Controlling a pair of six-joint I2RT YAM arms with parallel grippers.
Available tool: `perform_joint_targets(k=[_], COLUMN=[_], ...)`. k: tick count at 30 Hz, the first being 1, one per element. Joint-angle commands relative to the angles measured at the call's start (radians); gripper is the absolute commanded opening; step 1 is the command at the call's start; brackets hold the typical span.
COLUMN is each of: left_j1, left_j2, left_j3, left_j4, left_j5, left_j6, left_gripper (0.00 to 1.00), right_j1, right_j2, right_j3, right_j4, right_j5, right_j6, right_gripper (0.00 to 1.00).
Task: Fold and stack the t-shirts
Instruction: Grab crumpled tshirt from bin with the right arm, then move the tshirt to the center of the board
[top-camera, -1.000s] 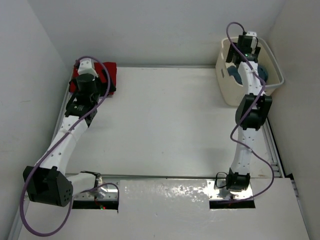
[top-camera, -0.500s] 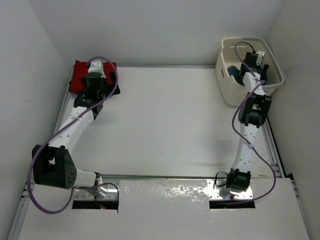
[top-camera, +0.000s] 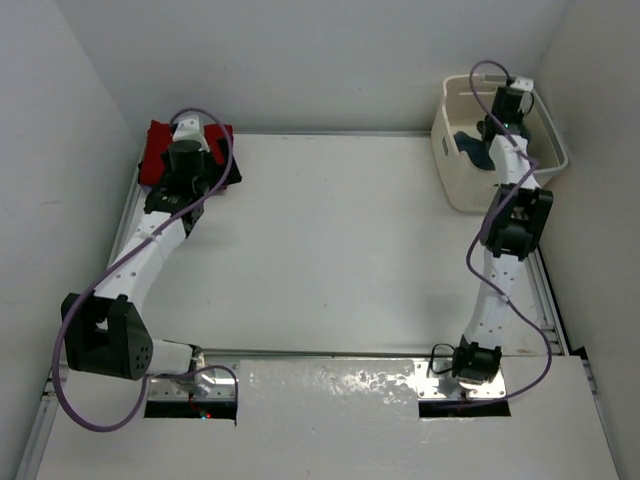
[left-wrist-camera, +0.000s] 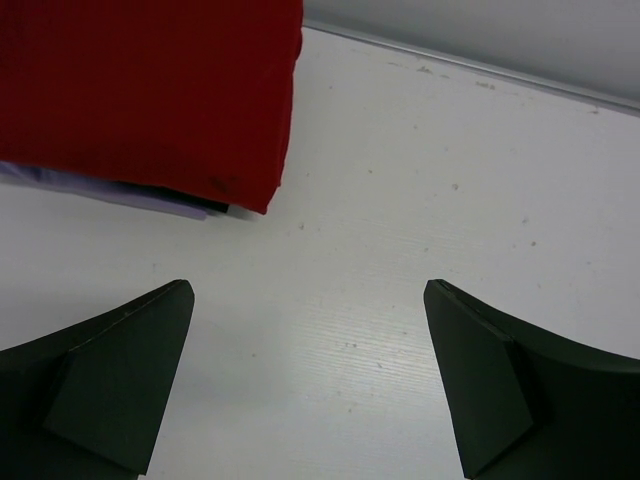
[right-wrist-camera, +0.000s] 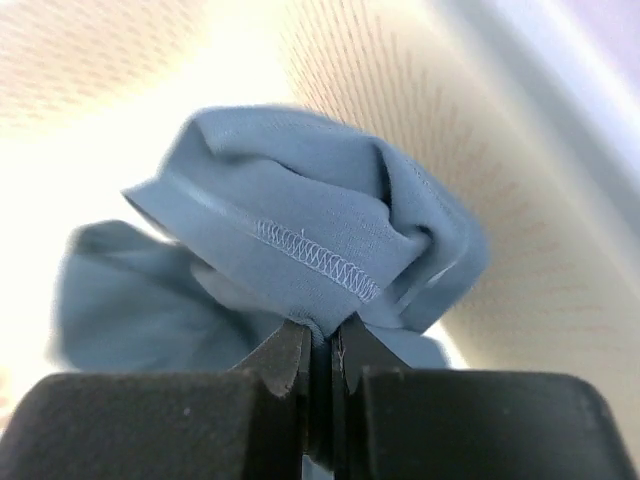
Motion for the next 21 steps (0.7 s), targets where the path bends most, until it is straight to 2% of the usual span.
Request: perform_joint_targets(k=[1,6,11,12,14,15,16,18,19,20,21], left_j1=[0.008,0.008,0.008,0.008,0.008,0.008,0.008,0.008,0.006,0.006,0.006], left_j2=[-0.08,-0.193,-0.282,-0.297,-0.347,-0.365,-0.395,-0.431,-0.439,-0.443,-0.451], left_j3=[0.006,-0.061,-0.127,-0.137,-0.164,-0.187,-0.202,-0.238,-0.244,-0.247,-0.25], left_j4=[0.024,0.035,-0.008,-0.017,-0.045,-0.054,-0.062,-0.072,-0.091,-0.098,-0.111], left_j5=[0.062,0.078,0.136,0.134,0.137,0.153,0.165,0.174,0.18,0.19,0.209], left_j6=[-0.046,-0.117,-0.198,-0.21,-0.256,-0.268,-0.285,-0.313,-0.356,-0.371,-0.383], left_gripper=[1.0,1.0,1.0,1.0,1.0,1.0,1.0,1.0,1.0,1.0,1.0], right_j1=[0.114,0.246,0.416,0.463,0.487,0.485,0.485,0.49,0.488,0.488,0.488], right_j2=[-0.266,-0.449,-0.593,-0.659,-0.731,-0.803,-0.842,-0.955,-0.986,-1.015,-1.076], right_j3=[-0.006,0.025,0.036,-0.004,-0.108,-0.157,-0.206,-0.415,-0.478,-0.61,-0.686], right_j4=[0.131,0.169,0.067,0.028,0.011,0.014,0.019,0.052,0.049,0.036,0.039], right_j5=[-0.003,0.02,-0.173,-0.205,-0.386,-0.426,-0.44,-0.462,-0.451,-0.393,-0.373], right_j6=[-0.085,-0.146,-0.255,-0.213,-0.131,-0.022,0.011,0.05,0.064,0.079,0.093], right_gripper=[0.0,0.0,0.0,0.0,0.0,0.0,0.0,0.0,0.03,0.13,0.13])
